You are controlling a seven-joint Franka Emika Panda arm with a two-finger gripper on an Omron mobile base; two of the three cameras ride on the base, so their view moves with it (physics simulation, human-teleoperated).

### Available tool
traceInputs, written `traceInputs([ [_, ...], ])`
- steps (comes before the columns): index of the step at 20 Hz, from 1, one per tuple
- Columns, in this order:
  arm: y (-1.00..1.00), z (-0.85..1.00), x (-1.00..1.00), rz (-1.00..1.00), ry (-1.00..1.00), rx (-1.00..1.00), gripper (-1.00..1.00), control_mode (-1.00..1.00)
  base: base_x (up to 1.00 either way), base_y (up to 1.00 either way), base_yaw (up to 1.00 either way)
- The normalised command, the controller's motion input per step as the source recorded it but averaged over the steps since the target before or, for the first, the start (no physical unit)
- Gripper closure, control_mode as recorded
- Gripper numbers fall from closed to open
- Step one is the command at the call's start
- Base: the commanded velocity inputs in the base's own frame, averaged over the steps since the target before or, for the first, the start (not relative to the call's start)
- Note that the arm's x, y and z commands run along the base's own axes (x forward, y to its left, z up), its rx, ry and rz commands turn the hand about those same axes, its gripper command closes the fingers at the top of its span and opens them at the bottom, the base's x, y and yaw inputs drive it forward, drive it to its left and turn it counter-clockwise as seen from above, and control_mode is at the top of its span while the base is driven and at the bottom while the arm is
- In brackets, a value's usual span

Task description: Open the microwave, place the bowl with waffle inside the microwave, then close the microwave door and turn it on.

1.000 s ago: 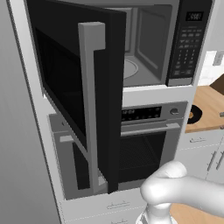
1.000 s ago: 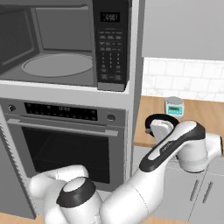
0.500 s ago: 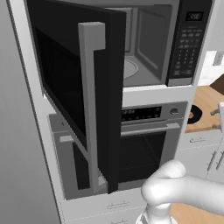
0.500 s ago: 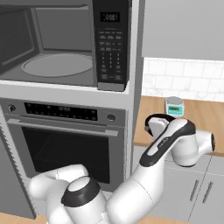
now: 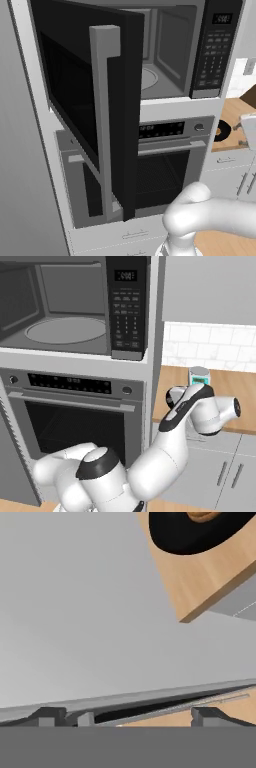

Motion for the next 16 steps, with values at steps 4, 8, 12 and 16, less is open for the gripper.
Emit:
traceInputs([
  [4, -0.24, -0.21, 0.23, -0.08, 0.06, -0.04, -1.0, -1.0, 0.0, 0.0, 0.0],
  [8, -0.21, -0.16, 0.27, -0.1, 0.09, -0.03, -1.0, -1.0, 0.0, 0.0, 0.0],
  [12, -0.14, -0.16, 0.27, -0.11, 0.11, -0.04, -1.0, -1.0, 0.0, 0.0, 0.0],
  [16, -0.14, -0.19, 0.31, -0.08, 0.12, -0.05, -1.0, -1.0, 0.0, 0.0, 0.0],
])
